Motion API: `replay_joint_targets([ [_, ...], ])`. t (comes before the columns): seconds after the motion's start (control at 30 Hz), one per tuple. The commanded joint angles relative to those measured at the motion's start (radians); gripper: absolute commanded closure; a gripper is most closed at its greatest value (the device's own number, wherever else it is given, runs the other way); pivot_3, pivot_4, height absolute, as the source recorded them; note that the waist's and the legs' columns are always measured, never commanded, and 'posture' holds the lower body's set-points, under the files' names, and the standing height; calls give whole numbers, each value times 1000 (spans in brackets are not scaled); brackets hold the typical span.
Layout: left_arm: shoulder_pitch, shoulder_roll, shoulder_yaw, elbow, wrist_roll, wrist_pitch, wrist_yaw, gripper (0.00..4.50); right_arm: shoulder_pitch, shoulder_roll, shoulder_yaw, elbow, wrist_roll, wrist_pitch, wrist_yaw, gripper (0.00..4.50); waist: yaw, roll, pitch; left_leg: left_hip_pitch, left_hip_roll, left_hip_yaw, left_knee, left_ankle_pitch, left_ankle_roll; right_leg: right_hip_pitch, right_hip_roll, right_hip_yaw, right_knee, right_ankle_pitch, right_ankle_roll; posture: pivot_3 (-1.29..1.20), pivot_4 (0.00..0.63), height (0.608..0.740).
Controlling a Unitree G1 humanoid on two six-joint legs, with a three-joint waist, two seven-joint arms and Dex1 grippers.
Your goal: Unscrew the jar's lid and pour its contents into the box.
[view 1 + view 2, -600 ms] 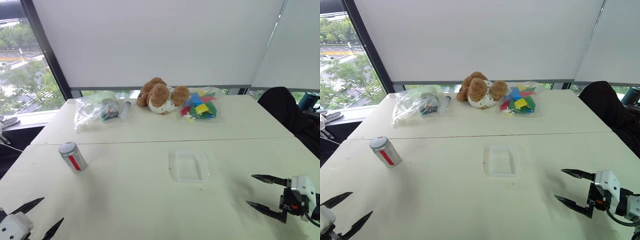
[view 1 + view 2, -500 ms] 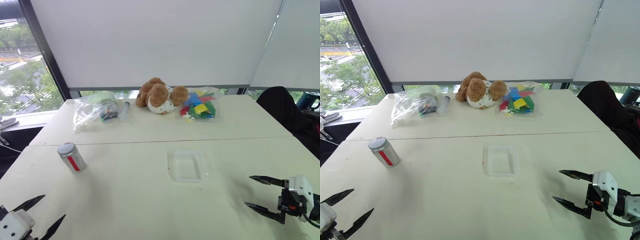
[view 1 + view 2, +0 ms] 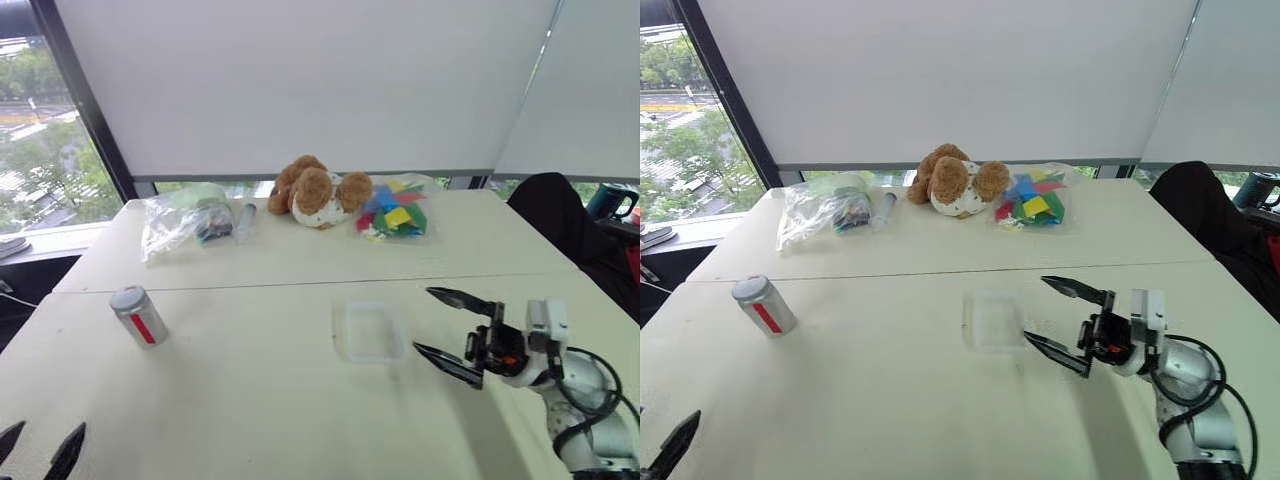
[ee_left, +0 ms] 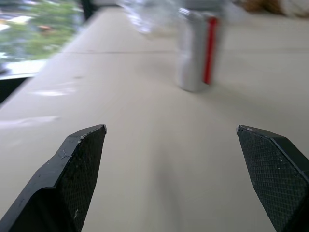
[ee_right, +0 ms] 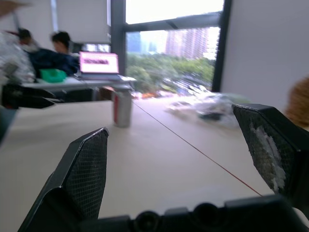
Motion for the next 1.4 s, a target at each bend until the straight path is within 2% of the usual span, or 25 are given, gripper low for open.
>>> replay_joint_targets([
  [0.03, 2, -123, -29, -115, 39, -25, 145, 36, -42, 19, 25, -20, -3, -35, 38, 0, 5, 0, 0, 0, 0, 0, 2, 0, 0, 1, 0, 0, 0, 0, 1, 0, 150, 740],
  [0.13, -14, -172, -109, -188, 105, -9, 187, 36, -55, 15, 33, 12, -18, -54, 67, 0, 16, -2, -1, -2, 0, 2, 8, 0, 0, 3, 1, -1, 0, 1, 1, 0, 150, 740],
  [0.33, -142, -169, -176, -247, 253, 67, 387, 36, -57, -2, 21, 36, -31, -52, 80, 0, 15, 3, -1, -2, -1, 0, 8, -1, 1, 4, 2, -2, 0, 1, 1, 0, 150, 740],
  [0.5, -349, -122, -274, -254, 379, 215, 509, 36, -51, -21, 8, 25, -32, -31, 62, 0, 14, 1, -1, -2, -3, 0, 10, -2, 2, 3, 4, -2, 3, 2, 1, 0, 150, 740],
  [0.73, -528, -101, -345, -154, 471, 295, 574, 36, -28, -31, 0, 0, -36, -21, 36, 0, 12, 1, -2, 0, -2, 1, 11, -2, 2, 2, 6, 0, 9, 1, 1, 0, 150, 740],
  [0.9, -583, -63, -376, -78, 589, 267, 601, 36, -1, -36, -11, -18, -49, -29, 14, 0, 13, 1, -2, 0, -2, 0, 11, -1, 2, 2, 7, 0, 9, 1, 1, 0, 150, 740],
  [1.1, -686, -65, -363, 54, 540, 228, 581, 36, 13, -31, -18, -22, -68, -55, -4, 0, 14, 1, -2, 0, -1, 0, 11, -1, 2, 2, 7, 0, 9, 2, 1, 0, 150, 740],
  [1.4, -794, -74, -372, 206, 565, 158, 624, 36, 40, -37, -23, -40, -71, -56, -20, 0, 13, 0, -2, 0, -2, 0, 11, -1, 2, 1, 7, 1, 9, 3, 4, 0, 150, 740],
])
